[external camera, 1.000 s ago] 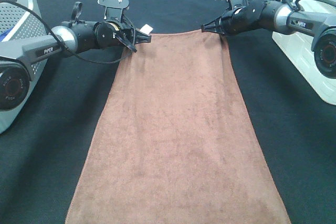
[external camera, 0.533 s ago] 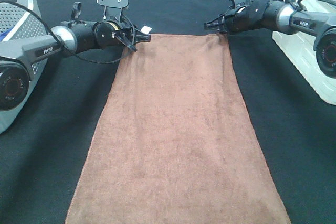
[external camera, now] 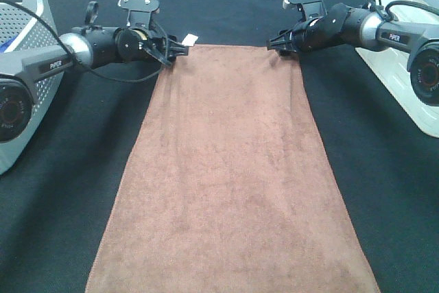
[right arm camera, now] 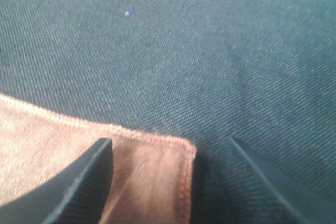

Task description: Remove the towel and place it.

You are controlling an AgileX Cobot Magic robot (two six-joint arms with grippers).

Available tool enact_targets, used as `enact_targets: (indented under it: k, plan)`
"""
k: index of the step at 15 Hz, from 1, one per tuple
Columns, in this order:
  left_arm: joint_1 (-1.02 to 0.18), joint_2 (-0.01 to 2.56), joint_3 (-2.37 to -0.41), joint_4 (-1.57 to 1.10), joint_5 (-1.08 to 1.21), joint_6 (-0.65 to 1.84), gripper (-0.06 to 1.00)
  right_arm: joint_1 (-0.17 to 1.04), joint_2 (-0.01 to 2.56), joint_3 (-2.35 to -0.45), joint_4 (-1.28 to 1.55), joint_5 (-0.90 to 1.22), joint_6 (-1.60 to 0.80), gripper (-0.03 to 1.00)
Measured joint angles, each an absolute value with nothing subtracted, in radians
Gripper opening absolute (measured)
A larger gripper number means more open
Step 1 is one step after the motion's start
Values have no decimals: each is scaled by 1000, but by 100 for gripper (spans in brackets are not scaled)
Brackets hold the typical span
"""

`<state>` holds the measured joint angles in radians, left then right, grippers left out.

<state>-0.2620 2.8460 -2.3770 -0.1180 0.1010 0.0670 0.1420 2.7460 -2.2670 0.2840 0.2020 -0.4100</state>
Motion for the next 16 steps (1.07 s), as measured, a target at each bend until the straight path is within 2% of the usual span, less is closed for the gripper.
enact_targets:
  k: [11, 16]
  plan:
    - [-231, 2874, -2389, -99, 91, 63, 61, 136, 2746, -2267, 232, 258, -405, 60]
    - [-226, 2850, -2389, -40, 158, 59, 61, 117, 2746, -2267, 225, 274, -372, 59]
